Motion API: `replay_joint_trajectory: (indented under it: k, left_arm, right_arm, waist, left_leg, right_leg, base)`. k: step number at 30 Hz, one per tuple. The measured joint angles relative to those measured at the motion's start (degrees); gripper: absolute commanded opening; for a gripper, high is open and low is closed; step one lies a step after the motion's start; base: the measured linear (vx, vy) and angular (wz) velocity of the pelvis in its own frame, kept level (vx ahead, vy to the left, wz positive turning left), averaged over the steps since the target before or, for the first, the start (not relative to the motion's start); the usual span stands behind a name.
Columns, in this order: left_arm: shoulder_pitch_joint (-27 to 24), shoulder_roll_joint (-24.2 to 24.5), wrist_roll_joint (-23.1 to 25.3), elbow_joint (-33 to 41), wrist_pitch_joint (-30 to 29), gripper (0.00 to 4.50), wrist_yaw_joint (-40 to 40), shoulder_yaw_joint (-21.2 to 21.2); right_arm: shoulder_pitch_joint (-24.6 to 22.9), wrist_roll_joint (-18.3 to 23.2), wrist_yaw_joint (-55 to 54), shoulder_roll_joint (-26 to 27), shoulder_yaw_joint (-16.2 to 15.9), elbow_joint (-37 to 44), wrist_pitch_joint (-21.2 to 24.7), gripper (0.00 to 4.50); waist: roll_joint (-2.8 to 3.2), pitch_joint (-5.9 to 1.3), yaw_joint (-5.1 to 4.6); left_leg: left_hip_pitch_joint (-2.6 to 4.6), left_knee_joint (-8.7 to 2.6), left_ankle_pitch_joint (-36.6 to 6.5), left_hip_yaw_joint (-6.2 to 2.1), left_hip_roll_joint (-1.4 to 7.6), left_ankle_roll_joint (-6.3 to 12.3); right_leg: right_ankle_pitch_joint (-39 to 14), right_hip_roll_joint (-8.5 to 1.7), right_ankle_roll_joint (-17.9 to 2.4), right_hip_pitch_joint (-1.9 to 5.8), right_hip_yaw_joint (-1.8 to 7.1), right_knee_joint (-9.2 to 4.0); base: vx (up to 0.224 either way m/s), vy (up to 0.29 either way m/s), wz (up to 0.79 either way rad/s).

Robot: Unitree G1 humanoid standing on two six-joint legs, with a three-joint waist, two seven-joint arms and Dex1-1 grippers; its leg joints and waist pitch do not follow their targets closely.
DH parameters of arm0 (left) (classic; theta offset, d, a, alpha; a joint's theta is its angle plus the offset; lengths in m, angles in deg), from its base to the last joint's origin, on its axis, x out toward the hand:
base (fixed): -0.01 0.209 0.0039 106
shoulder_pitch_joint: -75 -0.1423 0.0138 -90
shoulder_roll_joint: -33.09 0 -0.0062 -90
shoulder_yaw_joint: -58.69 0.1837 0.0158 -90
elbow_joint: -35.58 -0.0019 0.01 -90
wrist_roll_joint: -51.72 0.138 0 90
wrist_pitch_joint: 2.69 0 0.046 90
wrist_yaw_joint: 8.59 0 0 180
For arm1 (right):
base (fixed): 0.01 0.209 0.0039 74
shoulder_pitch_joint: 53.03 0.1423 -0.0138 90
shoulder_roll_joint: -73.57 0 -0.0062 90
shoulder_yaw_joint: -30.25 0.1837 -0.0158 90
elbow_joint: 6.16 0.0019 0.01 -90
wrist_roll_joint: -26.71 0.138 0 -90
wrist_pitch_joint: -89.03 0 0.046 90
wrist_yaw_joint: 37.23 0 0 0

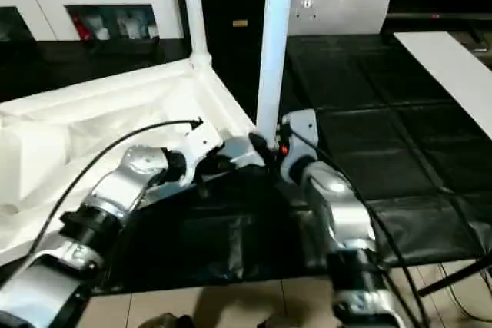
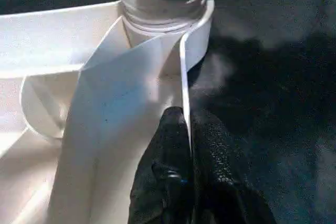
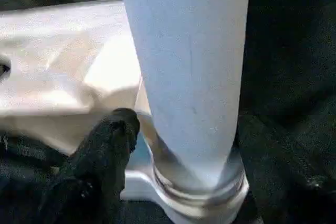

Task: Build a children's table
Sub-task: Rotate leg to tighten

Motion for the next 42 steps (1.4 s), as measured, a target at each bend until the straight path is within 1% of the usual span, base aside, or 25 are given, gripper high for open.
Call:
replay_joint_trajectory:
  k: [1,2,4,5,6,8,10,11,12,14,16,18,21,22,23,25,26,27,28,31,32,36,38,40,42]
  left_arm:
    - [-0.06,0.83,-0.19,0.0,0.71,0.0,1.35,0.31]
    - [-0.32,1.63,-0.67,0.0,1.95,0.0,3.58,0.53]
    - [-0.76,2.99,-1.29,0.06,3.83,0.0,6.56,0.84]
    - [-0.88,4.19,-1.75,0.09,5.48,0.0,9.42,1.48]
    - [-1.17,4.96,-2.12,0.16,6.41,0.0,11.1,1.58]
    - [-1.27,6.49,-2.33,0.16,8.43,0.0,14.35,2.09]
    - [-1.26,8.1,-2.7,0.27,9.88,0.0,17.88,2.99]
    - [-1.26,8.76,-2.88,0.34,10.7,0.0,19.67,3.64]
    - [-1.26,9.05,-2.95,0.36,11.27,0.0,20.67,3.94]
    - [-1.26,9.68,-2.97,0.72,12.56,0.0,22.38,4.8]
    - [-1.3,10.05,-2.98,0.82,13.7,0.0,23.72,5.23]
    - [-1.41,10.48,-3.19,0.96,14.36,0.0,24.98,5.51]
    - [-1.75,10.92,-3.48,1.68,14.68,0.0,25.97,5.88]
    - [-1.82,11.0,-3.6,1.86,14.69,0.0,26.28,5.95]
    - [-1.83,11.04,-3.74,1.9,14.71,0.0,26.57,6.03]
    - [-1.85,11.12,-3.83,1.91,14.79,0.0,27.1,6.06]
    - [-1.88,11.2,-3.82,1.91,15.0,0.0,27.38,6.1]
    - [-1.89,11.21,-3.82,1.9,15.23,0.0,27.45,6.1]
    - [-1.9,11.22,-3.82,1.9,15.42,0.0,27.45,6.1]
    - [-1.91,11.25,-3.81,1.88,15.59,0.0,27.49,6.11]
    - [-1.91,11.27,-3.81,1.88,15.6,0.0,27.51,6.11]
    - [-1.93,11.33,-3.85,1.89,15.52,0.0,27.53,6.09]
    - [-1.94,11.41,-3.85,1.89,15.04,0.0,27.45,5.98]
    - [-1.94,11.45,-3.7,1.93,13.79,0.0,26.83,5.45]
    - [-1.93,11.14,-3.28,1.91,11.18,0.0,24.75,4.61]
  right_arm:
    - [-0.44,0.27,2.35,-1.53,-0.29,0.06,-0.66,3.57]
    - [-1.0,0.99,5.89,-3.78,-0.79,0.25,-1.29,3.79]
    - [-1.74,1.6,11.22,-6.63,-1.5,1.14,-2.2,3.79]
    - [-2.59,2.02,16.33,-9.98,-2.93,2.12,-4.37,3.79]
    - [-2.98,2.1,18.6,-11.56,-3.19,2.46,-5.39,3.79]
    - [-3.2,2.77,23.81,-13.89,-3.51,3.0,-6.63,3.79]
    - [-3.32,4.72,30.15,-16.57,-4.43,3.44,-7.12,3.79]
    - [-3.32,5.7,33.02,-17.73,-4.54,3.47,-7.14,3.65]
    - [-3.31,6.11,34.51,-18.1,-4.57,3.47,-7.13,3.65]
    - [-3.29,6.98,37.94,-18.84,-5.51,3.45,-7.08,3.43]
    - [-3.15,7.58,40.59,-19.61,-6.19,3.34,-7.01,3.34]
    - [-2.43,8.03,43.13,-20.31,-7.03,2.4,-7.01,3.12]
    - [-1.68,8.12,45.98,-21.26,-8.0,1.07,-7.03,2.96]
    - [-1.44,8.12,46.78,-21.53,-8.3,0.99,-7.04,2.83]
    - [-1.21,8.11,47.44,-21.95,-8.65,0.97,-7.08,2.63]
    - [-1.15,8.1,47.83,-22.07,-8.85,0.94,-7.08,2.6]
    - [-1.08,8.1,48.0,-22.05,-8.89,0.72,-7.11,2.46]
    - [-1.04,8.1,48.09,-22.05,-8.93,0.65,-7.11,2.46]
    - [-0.97,8.1,48.14,-22.05,-8.96,0.59,-7.11,2.24]
    - [-0.82,8.09,48.13,-21.97,-8.98,0.38,-7.01,2.13]
    - [-0.81,8.14,48.13,-21.93,-8.98,0.38,-6.82,1.98]
    - [-0.78,8.41,47.86,-21.33,-8.88,0.41,-5.76,1.91]
    - [-0.86,8.47,46.75,-20.3,-8.77,0.47,-5.04,1.89]
    - [-1.01,8.45,44.65,-18.91,-8.66,0.8,-4.03,1.89]
    - [-1.15,8.23,40.82,-17.19,-8.12,1.29,-1.61,1.89]
  waist:
    - [0.0,0.0,0.1]
    - [0.0,0.0,0.41]
    - [0.01,0.0,0.85]
    - [0.03,0.01,1.37]
    - [0.02,0.01,1.63]
    - [0.02,0.0,1.88]
    - [0.02,0.0,2.16]
    - [0.01,0.0,2.36]
    - [0.01,-0.01,2.5]
    - [0.0,-0.01,2.79]
    - [0.0,-0.01,3.03]
    - [-0.02,-0.02,3.09]
    - [-0.02,-0.02,3.19]
    - [-0.03,-0.02,3.21]
    - [-0.04,-0.03,3.26]
    - [-0.08,-0.05,3.31]
    - [-0.08,-0.05,3.33]
    - [-0.08,-0.05,3.35]
    - [-0.08,-0.05,3.36]
    - [-0.08,-0.05,3.36]
    - [-0.08,-0.05,3.35]
    - [-0.11,-0.07,3.34]
    - [-0.14,-0.09,3.11]
    - [-0.14,-0.1,2.99]
    - [-0.15,-0.1,2.78]
  left_leg:
    - [-0.01,0.0,0.0,0.0,0.0,0.0]
    - [-0.04,0.0,0.0,0.0,0.0,0.0]
    - [-0.04,0.02,0.0,0.0,0.0,0.01]
    - [-0.05,0.04,-0.01,0.0,0.0,0.02]
    - [-0.03,0.05,-0.01,0.0,0.0,0.03]
    - [-0.02,0.09,0.0,0.0,0.01,0.03]
    - [0.0,0.17,0.0,0.0,0.01,0.04]
    - [0.0,0.21,-0.01,0.0,0.01,0.04]
    - [0.0,0.24,0.0,0.0,0.01,0.05]
    - [0.0,0.29,0.01,0.0,0.01,0.07]
    - [0.0,0.31,0.03,0.0,0.01,0.11]
    - [0.0,0.37,0.05,0.0,0.01,0.13]
    - [0.0,0.4,0.05,0.0,0.01,0.14]
    - [0.0,0.41,0.05,0.0,0.01,0.15]
    - [0.0,0.41,0.06,0.0,0.01,0.15]
    - [0.0,0.41,0.06,0.0,0.01,0.15]
    - [0.0,0.41,0.06,0.0,0.01,0.15]
    - [0.0,0.41,0.06,0.0,0.01,0.16]
    - [0.0,0.41,0.07,0.0,0.01,0.16]
    - [0.0,0.43,0.07,0.0,0.01,0.17]
    - [0.0,0.44,0.07,0.0,0.01,0.17]
    - [0.0,0.45,0.07,0.0,0.01,0.17]
    - [0.02,0.46,0.08,0.0,0.03,0.16]
    - [0.1,0.48,0.1,0.0,0.03,0.14]
    - [0.18,0.53,0.12,0.0,0.04,0.11]
  right_leg:
    - [0.0,0.0,0.0,0.0,-0.01,-0.01]
    - [0.0,-0.01,0.0,0.01,-0.03,-0.04]
    - [0.0,-0.01,0.0,0.02,-0.03,-0.03]
    - [0.0,-0.02,0.0,0.04,-0.03,-0.04]
    - [0.0,-0.02,0.0,0.08,-0.05,-0.03]
    - [0.04,-0.02,0.0,0.1,-0.05,0.0]
    - [0.05,-0.04,0.0,0.16,-0.05,0.01]
    - [0.07,-0.04,-0.03,0.17,-0.05,0.01]
    - [0.09,-0.04,-0.08,0.18,-0.05,0.01]
    - [0.13,-0.04,-0.12,0.18,-0.04,0.04]
    - [0.16,-0.05,-0.15,0.19,-0.05,0.05]
    - [0.19,-0.06,-0.15,0.19,-0.05,0.09]
    - [0.2,-0.07,-0.16,0.2,-0.04,0.11]
    - [0.2,-0.07,-0.16,0.2,-0.04,0.12]
    - [0.2,-0.07,-0.16,0.2,-0.05,0.13]
    - [0.2,-0.07,-0.16,0.2,-0.05,0.15]
    - [0.2,-0.07,-0.16,0.19,-0.05,0.15]
    - [0.2,-0.07,-0.16,0.19,-0.05,0.16]
    - [0.2,-0.07,-0.16,0.19,-0.05,0.16]
    - [0.2,-0.07,-0.16,0.19,-0.05,0.18]
    - [0.2,-0.07,-0.16,0.19,-0.05,0.18]
    - [0.2,-0.07,-0.16,0.17,-0.05,0.24]
    - [0.2,-0.06,-0.16,0.13,-0.05,0.33]
    - [0.2,-0.07,-0.15,0.14,-0.03,0.44]
    - [0.2,-0.07,-0.16,0.14,0.0,0.6]
  base:
    - [0.0,0.0,0.0]
    - [0.0,0.0,0.0]
    - [0.0,0.0,0.0]
    - [0.0,0.0,0.0]
    - [0.0,0.0,0.0]
    - [0.0,0.0,0.0]
    - [0.0,0.0,0.0]
    - [0.0,0.0,0.0]
    - [0.0,0.0,0.0]
    - [0.0,0.0,0.0]
    - [0.0,0.0,0.0]
    - [0.0,0.0,0.0]
    - [0.0,0.0,0.0]
    - [0.0,0.0,0.0]
    - [0.0,0.0,0.0]
    - [0.0,0.0,0.0]
    - [0.0,0.0,0.0]
    - [0.0,0.0,0.0]
    - [0.0,0.0,0.0]
    - [0.0,0.0,0.0]
    - [0.0,0.0,0.0]
    - [0.0,0.0,0.0]
    - [0.0,0.0,0.0]
    - [0.0,0.0,0.0]
    - [0.0,0.0,0.0]
